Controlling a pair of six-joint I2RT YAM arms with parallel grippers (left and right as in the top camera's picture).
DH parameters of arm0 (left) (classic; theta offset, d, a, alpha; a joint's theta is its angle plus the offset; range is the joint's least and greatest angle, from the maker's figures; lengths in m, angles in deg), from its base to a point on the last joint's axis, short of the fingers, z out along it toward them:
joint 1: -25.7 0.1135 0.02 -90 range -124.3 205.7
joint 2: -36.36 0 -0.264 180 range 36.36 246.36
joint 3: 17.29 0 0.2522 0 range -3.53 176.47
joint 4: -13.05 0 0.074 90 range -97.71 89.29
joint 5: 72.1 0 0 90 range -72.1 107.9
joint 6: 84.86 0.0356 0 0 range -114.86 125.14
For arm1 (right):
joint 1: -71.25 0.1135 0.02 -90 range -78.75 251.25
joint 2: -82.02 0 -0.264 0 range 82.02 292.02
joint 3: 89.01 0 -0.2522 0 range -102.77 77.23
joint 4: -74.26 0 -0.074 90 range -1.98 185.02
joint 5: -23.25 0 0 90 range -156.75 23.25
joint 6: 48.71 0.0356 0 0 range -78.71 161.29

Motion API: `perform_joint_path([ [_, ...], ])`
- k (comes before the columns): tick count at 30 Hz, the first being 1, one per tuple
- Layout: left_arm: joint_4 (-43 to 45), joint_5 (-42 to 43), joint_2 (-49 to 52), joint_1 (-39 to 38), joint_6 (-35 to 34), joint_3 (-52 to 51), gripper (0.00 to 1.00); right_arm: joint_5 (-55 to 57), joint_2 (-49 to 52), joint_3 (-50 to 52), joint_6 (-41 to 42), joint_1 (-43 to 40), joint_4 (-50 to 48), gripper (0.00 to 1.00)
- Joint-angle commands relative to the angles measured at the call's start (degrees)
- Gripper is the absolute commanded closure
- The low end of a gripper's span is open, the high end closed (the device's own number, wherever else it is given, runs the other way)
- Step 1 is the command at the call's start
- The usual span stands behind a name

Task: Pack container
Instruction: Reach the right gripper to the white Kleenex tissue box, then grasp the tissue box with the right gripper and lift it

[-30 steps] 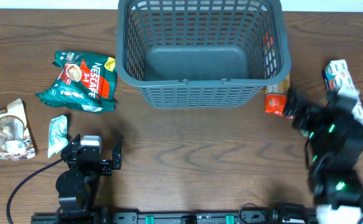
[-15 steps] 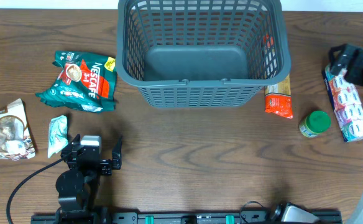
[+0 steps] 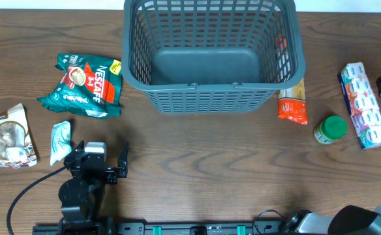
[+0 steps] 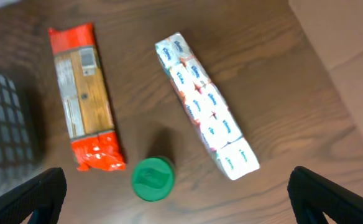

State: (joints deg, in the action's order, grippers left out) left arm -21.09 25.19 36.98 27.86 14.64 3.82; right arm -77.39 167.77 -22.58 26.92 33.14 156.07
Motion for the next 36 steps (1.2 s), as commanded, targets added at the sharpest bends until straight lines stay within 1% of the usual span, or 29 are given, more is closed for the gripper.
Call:
perform_joint_path([
  [1, -0.1, -0.4, -0.4, 0.2, 1.0, -1.1, 0.01, -3.1, 0.4, -1.4, -9.8, 0.4, -0.1, 0.01],
  [3, -0.1, -0.4, -0.4, 0.2, 1.0, -1.1, 0.01, -4.6, 1.9, -1.4, -13.6, 1.0, 0.2, 0.01],
  [6, -0.1, -0.4, -0.4, 0.2, 1.0, -1.1, 0.01, -4.2, 5.4, -1.4, -16.0, 1.6, 1.2, 0.01],
  [10, -0.1, -0.4, -0.4, 0.2, 1.0, -1.1, 0.01, -3.7, 11.1, -1.5, -16.0, 2.6, 1.2, 0.01],
  [14, -0.1, -0.4, -0.4, 0.2, 1.0, -1.1, 0.01, -0.2, 17.1, -2.7, -14.9, 2.9, 1.8, 0.01],
  [17, -0.1, -0.4, -0.4, 0.2, 1.0, -1.1, 0.01, -0.1, 21.8, -5.3, -15.0, 2.4, 2.4, 0.01],
  [22, -0.1, -0.4, -0.4, 0.2, 1.0, -1.1, 0.01, 1.9, 27.8, -9.4, -17.6, 2.4, 3.8, 0.01],
  [29, -0.1, -0.4, -0.4, 0.2, 1.0, -1.1, 0.01, 7.7, 32.5, -11.9, -17.9, 2.3, 4.6, 0.01],
  [36, -0.1, -0.4, -0.4, 0.2, 1.0, -1.1, 0.01, 9.5, 36.5, -11.9, -17.2, 2.2, 0.4, 0.01],
])
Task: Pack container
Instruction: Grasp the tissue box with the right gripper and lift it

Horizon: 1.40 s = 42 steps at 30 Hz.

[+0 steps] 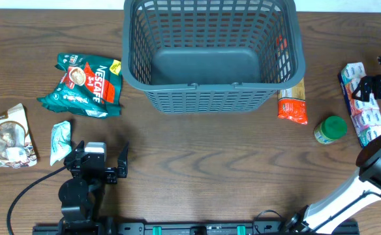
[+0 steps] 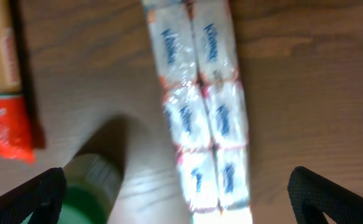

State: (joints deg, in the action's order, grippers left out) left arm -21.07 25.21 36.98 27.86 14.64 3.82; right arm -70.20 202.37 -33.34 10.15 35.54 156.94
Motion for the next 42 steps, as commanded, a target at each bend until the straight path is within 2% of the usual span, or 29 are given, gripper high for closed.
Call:
perform_joint_path([
  [1, -0.1, -0.4, -0.4, 0.2, 1.0, -1.1, 0.01, 3.5, 2.6, -1.2, -0.1, -0.3, -0.8, 0.01],
  [13, -0.1, -0.4, -0.4, 0.2, 1.0, -1.1, 0.01, 1.3, 7.2, -0.8, 2.4, -2.4, -5.8, 0.01],
  [23, -0.1, -0.4, -0.4, 0.2, 1.0, -1.1, 0.01, -2.9, 14.8, -0.6, 2.4, -2.0, -5.3, 0.01],
  [30, -0.1, -0.4, -0.4, 0.2, 1.0, -1.1, 0.01, -5.0, 15.3, -0.6, 2.4, -1.6, -6.4, 0.01],
  [31, -0.1, -0.4, -0.4, 0.2, 1.0, -1.1, 0.01, -5.5, 15.3, -0.6, 2.3, -1.6, -6.3, 0.16],
  [32, -0.1, -0.4, -0.4, 0.2, 1.0, -1.1, 0.01, -5.9, 15.3, -0.6, 2.3, -1.6, -6.3, 0.79],
  [33, -0.1, -0.4, -0.4, 0.2, 1.0, -1.1, 0.02, -5.9, 15.3, -0.6, 2.4, -1.6, -6.4, 0.99],
  [42, -0.1, -0.4, -0.4, 0.2, 1.0, -1.1, 0.01, -8.2, 15.3, -0.9, 4.0, -1.6, -5.3, 0.99],
])
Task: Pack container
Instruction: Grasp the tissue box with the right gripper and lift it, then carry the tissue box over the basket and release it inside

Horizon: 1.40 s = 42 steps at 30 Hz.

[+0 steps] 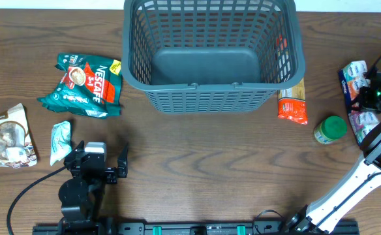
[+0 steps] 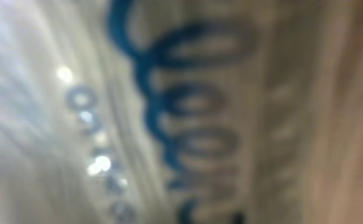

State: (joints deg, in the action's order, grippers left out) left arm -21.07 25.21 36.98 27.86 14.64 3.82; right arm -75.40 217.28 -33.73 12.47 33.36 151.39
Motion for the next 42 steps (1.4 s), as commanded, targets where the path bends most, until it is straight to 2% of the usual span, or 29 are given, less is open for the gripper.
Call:
perform_joint_path([
  [1, -0.1, -0.4, -0.4, 0.2, 1.0, -1.1, 0.01, -3.7, 0.4, -0.8, 3.3, 0.6, 0.3, 0.99],
  [3, -0.1, -0.4, -0.4, 0.2, 1.0, -1.1, 0.01, -3.8, 0.4, -1.7, 6.9, 0.6, 0.5, 0.99],
  [9, -0.1, -0.4, -0.4, 0.2, 1.0, -1.1, 0.01, -5.6, 0.4, -10.0, 7.0, 0.8, 6.1, 0.99],
  [14, -0.1, -0.4, -0.4, 0.2, 1.0, -1.1, 0.01, -9.8, 0.4, -23.4, 7.6, 1.1, 12.2, 0.98],
  [22, -0.1, -0.4, -0.4, 0.2, 1.0, -1.1, 0.01, -14.6, 0.3, -50.8, 9.1, 5.4, 23.4, 0.99],
  [26, -0.1, -0.4, -0.4, 0.2, 1.0, -1.1, 0.01, -17.8, -0.4, -63.7, 9.5, 11.5, 27.5, 0.99],
  [29, -0.1, -0.4, -0.4, 0.2, 1.0, -1.1, 0.01, -17.7, -2.8, -68.6, 10.6, 17.8, 27.3, 0.99],
  [37, -0.1, -0.4, -0.4, 0.2, 1.0, -1.1, 0.01, -11.6, -14.2, -69.0, 14.0, 38.1, 15.5, 0.99],
  [42, -0.1, -0.4, -0.4, 0.2, 1.0, -1.1, 0.01, -9.1, -17.6, -69.0, 9.8, 48.7, 13.6, 0.99],
])
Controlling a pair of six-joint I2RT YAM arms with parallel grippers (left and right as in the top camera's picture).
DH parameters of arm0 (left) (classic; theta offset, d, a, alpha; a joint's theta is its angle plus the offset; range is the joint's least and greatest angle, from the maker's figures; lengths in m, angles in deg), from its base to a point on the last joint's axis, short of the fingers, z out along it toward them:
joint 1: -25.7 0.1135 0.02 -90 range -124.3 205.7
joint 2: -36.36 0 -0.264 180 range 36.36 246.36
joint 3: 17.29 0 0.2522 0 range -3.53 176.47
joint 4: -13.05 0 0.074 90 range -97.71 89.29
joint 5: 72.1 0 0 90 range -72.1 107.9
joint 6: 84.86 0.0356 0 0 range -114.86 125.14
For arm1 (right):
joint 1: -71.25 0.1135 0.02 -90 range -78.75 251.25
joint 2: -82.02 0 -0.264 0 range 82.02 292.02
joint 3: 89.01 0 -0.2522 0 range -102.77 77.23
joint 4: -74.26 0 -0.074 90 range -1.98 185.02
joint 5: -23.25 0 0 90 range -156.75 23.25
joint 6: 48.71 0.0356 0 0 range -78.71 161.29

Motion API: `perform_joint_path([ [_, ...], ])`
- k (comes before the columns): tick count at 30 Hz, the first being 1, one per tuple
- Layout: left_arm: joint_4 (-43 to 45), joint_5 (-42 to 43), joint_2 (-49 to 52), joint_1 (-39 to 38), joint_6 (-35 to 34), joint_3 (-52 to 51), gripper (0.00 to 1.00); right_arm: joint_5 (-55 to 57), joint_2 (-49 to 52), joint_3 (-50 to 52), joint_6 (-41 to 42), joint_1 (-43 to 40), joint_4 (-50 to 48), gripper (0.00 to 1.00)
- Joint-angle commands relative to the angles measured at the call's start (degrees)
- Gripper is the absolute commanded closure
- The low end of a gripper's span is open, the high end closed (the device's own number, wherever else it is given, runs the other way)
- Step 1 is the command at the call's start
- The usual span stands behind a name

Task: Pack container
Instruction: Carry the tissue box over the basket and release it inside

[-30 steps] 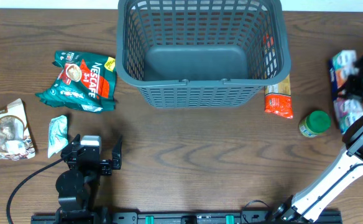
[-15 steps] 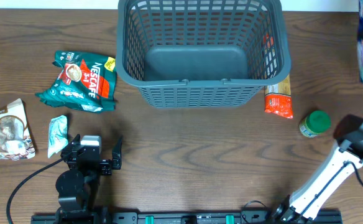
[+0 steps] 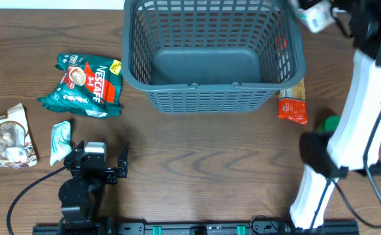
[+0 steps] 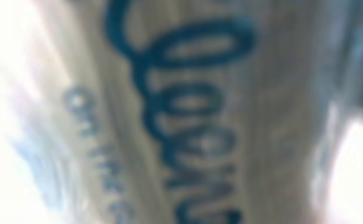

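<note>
The grey plastic basket (image 3: pixel 210 59) stands at the back centre with nothing inside it. My right gripper (image 3: pixel 337 10) is raised at the basket's far right corner, shut on the white pack of tissues (image 3: pixel 314 15); only one end of the pack shows overhead. The pack's wrap with blue lettering (image 4: pixel 181 124) fills the right wrist view, blurred, and hides the fingers. My left gripper (image 3: pixel 103 164) rests open at the front left, holding nothing.
An orange pasta packet (image 3: pixel 293 101) lies by the basket's right side. The green-lidded jar (image 3: pixel 330 121) is half hidden behind my right arm (image 3: pixel 347 130). At left lie a green Nescafe bag (image 3: pixel 86 83), a small sachet (image 3: pixel 60 140) and a crumpled packet (image 3: pixel 8 137).
The right gripper was down on the tissue pack at the table's right edge; now it holds the pack up by the basket's far right corner. The pack's spot on the table is bare.
The right gripper was first off the right edge, with the pack lying on the table. Then it hung over the pack, then sat pressed onto it. Now the pack is lifted and carried to the basket's far right corner. The left arm stayed still.
</note>
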State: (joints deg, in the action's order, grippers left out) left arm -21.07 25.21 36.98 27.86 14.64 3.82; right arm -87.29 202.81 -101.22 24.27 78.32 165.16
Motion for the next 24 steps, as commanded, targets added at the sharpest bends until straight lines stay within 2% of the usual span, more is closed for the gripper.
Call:
perform_joint_path([
  [1, -0.1, -0.4, -0.4, 0.2, 1.0, -1.1, 0.01, 3.3, -3.1, -1.5, -3.3, 4.9, 0.2, 0.99],
  [5, -0.1, -0.4, -0.4, 0.2, 1.0, -1.1, 0.01, 5.8, -3.0, 0.0, -10.1, 9.2, 4.7, 0.99],
  [10, -0.1, -0.4, -0.4, 0.2, 1.0, -1.1, 0.01, 5.7, -3.0, 6.3, -16.0, 9.6, 10.3, 0.99],
  [24, -0.1, -0.4, -0.4, 0.2, 1.0, -1.1, 0.01, 2.3, -3.0, 26.4, -23.9, 9.7, 10.3, 0.99],
])
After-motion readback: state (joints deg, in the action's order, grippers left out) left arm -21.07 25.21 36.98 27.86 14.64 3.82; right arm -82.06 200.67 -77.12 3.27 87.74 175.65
